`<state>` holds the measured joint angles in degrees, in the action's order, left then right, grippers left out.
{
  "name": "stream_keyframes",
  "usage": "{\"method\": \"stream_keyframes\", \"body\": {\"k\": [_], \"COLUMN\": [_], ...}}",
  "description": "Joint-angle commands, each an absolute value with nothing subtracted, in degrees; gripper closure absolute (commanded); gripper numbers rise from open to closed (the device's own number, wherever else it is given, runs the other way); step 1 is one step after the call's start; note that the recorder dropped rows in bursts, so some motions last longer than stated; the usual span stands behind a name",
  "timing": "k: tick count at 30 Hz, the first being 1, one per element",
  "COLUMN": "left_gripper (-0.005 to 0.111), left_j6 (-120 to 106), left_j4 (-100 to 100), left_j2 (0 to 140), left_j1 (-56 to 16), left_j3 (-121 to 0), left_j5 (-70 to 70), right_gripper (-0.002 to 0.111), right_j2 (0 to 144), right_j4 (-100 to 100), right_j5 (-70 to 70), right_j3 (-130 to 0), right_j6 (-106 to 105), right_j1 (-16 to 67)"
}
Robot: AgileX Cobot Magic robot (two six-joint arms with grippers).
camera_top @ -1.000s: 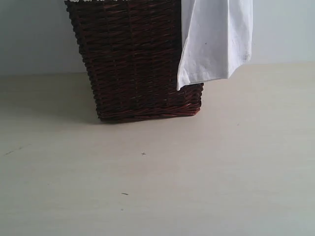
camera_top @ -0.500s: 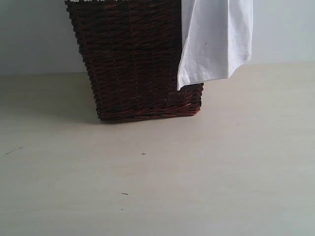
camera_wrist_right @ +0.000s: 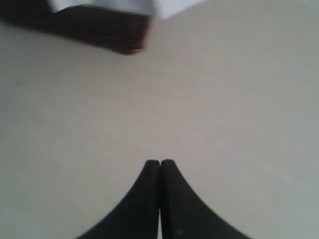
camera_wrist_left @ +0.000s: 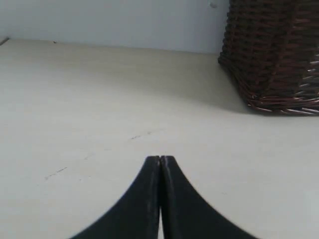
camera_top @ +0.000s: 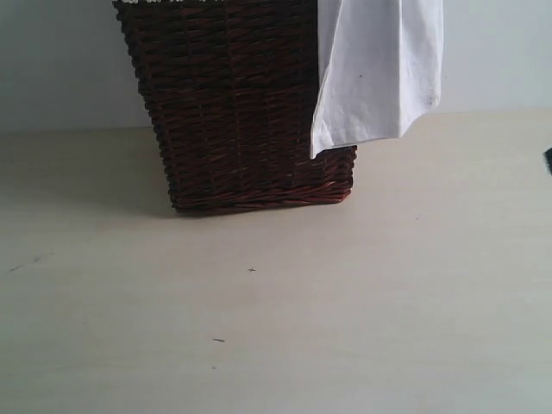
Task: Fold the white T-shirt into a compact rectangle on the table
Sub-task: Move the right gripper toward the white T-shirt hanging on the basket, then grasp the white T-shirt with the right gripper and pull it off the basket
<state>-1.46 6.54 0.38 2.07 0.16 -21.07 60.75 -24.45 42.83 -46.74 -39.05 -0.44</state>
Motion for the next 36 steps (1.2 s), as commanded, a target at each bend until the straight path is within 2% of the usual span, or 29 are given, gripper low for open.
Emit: {"method": "stream_keyframes", "body": {"k": [1,3,6,9,12,14,15,16,23,31,33,36], "left_gripper": [0.107,0.107,0.107,0.107,0.107,0.107,0.107,0.107,0.107,0.107,0.107,0.107], "left_j6": [-1.27,-1.27,-1.27,-1.27,-1.27,-1.27,-1.27,-1.27,-1.27,-1.27,-1.27,-1.27], "left_j4": [6.68,6.68,6.68,6.68,6.68,6.68,6.68,6.68,6.68,6.68,6.68,6.68], "left_j2": [0.0,0.0,0.0,0.0,0.0,0.0,0.0,0.0,0.0,0.0,0.0,0.0], "left_j1": [2.16,2.16,2.16,2.16,2.16,2.16,2.16,2.16,2.16,2.16,2.16,2.16], "left_j3": [0.0,0.0,0.0,0.0,0.0,0.0,0.0,0.0,0.0,0.0,0.0,0.0], "left_j5": [-20.54,-20.54,-20.54,-20.54,-20.54,-20.54,-20.54,-20.54,-20.54,-20.54,-20.54,-20.54], "right_gripper": [0.108,0.108,0.107,0.097,0.069,0.042,0.023,0.021,0.026,0.028,0.034,0.053], "right_j2": [67.07,69.22,72.27,75.22,77.97,80.02,82.33,83.32,93.09,101.63,103.28,104.6], "right_j4": [-45.63,-51.98,-63.75,-75.81,-85.2,-91.39,-97.61,-99.47,-99.95,-99.95,-99.95,-99.95], "right_j5": [63.24,67.36,66.46,61.92,57.66,54.81,52.76,52.75,52.45,43.51,43.12,43.12], "right_j3": [-51.44,-51.86,-51.86,-51.86,-51.86,-51.86,-51.86,-51.86,-58.55,-68.8,-70.29,-71.12], "right_j6": [-78.68,-89.09,-100.7,-105.26,-111.45,-114.54,-114.53,-114.53,-116.13,-118.37,-118.37,-118.37], "right_j1": [-2.73,-4.82,-9.26,-13.23,-14.86,-14.34,-12.8,-12.1,-6.58,-2.66,-2.66,-2.66]}}
